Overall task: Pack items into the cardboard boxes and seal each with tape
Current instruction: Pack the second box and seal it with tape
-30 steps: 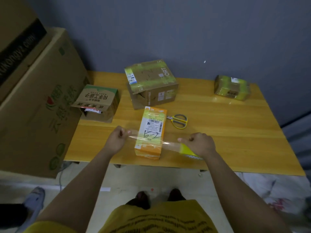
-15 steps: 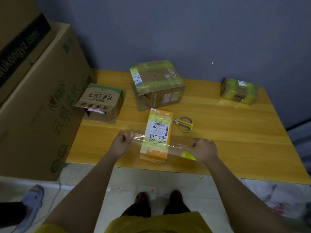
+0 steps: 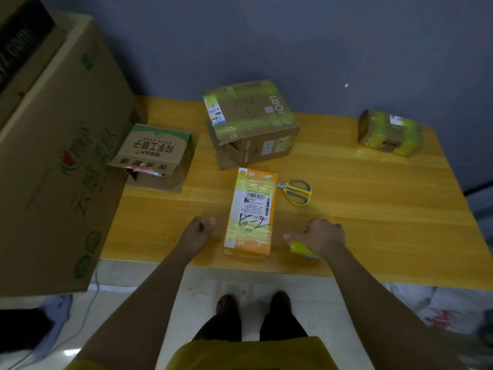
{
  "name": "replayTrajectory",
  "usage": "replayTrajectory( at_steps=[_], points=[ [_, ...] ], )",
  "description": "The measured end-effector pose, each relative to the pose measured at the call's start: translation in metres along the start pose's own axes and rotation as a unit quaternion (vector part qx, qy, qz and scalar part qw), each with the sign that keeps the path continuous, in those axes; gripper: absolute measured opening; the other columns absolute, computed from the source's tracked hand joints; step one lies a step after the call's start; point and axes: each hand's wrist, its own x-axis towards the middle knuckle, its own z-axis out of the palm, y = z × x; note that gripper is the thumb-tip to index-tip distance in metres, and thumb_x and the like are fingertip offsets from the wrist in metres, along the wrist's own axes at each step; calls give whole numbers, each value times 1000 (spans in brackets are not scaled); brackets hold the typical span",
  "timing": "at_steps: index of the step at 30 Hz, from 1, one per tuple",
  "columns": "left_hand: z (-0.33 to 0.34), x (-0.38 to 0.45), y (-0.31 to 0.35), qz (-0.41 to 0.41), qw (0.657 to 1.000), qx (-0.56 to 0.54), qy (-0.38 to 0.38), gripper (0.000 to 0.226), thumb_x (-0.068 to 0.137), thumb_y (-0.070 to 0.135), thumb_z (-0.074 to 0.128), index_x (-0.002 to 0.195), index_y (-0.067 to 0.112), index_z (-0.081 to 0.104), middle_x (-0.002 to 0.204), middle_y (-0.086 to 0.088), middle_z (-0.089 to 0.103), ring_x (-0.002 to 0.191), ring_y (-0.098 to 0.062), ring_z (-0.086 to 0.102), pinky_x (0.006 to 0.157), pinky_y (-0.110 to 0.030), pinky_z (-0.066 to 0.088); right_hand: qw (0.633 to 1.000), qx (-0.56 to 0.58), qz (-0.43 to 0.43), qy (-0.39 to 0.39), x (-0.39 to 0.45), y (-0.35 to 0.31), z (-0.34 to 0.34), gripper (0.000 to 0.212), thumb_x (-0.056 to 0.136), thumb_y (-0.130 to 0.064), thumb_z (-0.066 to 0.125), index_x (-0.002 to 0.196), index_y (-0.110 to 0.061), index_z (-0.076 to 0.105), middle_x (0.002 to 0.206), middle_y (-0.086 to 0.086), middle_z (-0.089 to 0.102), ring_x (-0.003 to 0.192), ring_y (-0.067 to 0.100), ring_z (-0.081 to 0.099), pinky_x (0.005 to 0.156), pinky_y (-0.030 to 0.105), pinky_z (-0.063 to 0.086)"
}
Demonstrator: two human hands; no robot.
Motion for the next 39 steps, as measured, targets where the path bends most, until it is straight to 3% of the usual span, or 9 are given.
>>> replayTrajectory(
  at_steps=[7,12,15,17,20,25,30,35,39],
  points=[
    [27,9,6,-163,980,-78,-87,21,101,31,44,107,10,46,110,-9,47,102,-26,48,91,-41,46,998,-56,7,-19,20,-29,8,60,82,-72,49,110,-21,61,118,1,63,111,21,58,102,40,30],
    [38,12,14,-261,962,-39,-74,42,100,39,42,137,20,36,139,-12,42,108,-28,52,78,-36,52,997,-69,17,-27,21,-34,8,51,84,-66,49,107,-22,62,115,-1,63,110,20,57,99,39,30],
    [41,11,20,-144,980,137,2,37,98,23,47,133,18,37,140,-17,32,129,-35,33,101,-40,32,996,-78,18,-28,20,-33,8,49,85,-65,48,106,-23,62,114,-1,64,109,19,58,98,39,31],
    [41,5,31,-23,973,227,37,34,91,6,51,123,15,44,132,-15,42,118,-35,43,89,-38,37,996,-84,16,-31,19,-34,7,52,85,-68,47,107,-23,62,114,-1,64,110,19,57,99,40,31],
    [45,-3,49,1,970,244,0,36,97,12,46,132,11,40,128,-16,51,110,-35,54,82,-39,46,996,-86,17,-32,17,-33,6,57,84,-72,46,108,-23,62,116,-1,64,112,19,57,104,41,29],
    [74,-33,71,-53,956,268,-103,126,72,76,57,149,18,-24,158,-19,-10,143,-40,14,107,-51,35,997,-77,2,-18,16,-35,3,45,87,-60,53,111,-23,63,121,2,63,116,21,57,107,41,28],
    [83,-41,69,-46,931,356,-74,139,64,75,66,142,24,-36,156,-14,-18,141,-35,8,98,-48,39,999,-36,-6,-19,11,-29,2,60,79,-78,48,95,-22,64,112,5,67,109,25,61,98,37,39],
    [47,-23,56,-3,965,225,-136,131,71,59,73,144,33,-32,157,-9,-17,145,-38,-4,110,-52,23,975,213,-31,-54,4,-11,1,65,76,-72,58,110,-18,69,109,-4,65,109,17,59,84,31,43],
    [7,-2,27,-7,973,118,-196,131,58,75,69,148,38,-20,160,6,-12,148,-19,-6,118,-47,15,889,444,-109,-3,-12,-9,-6,22,78,-36,76,78,-14,70,77,-4,63,76,4,55,74,27,41]
  ],
)
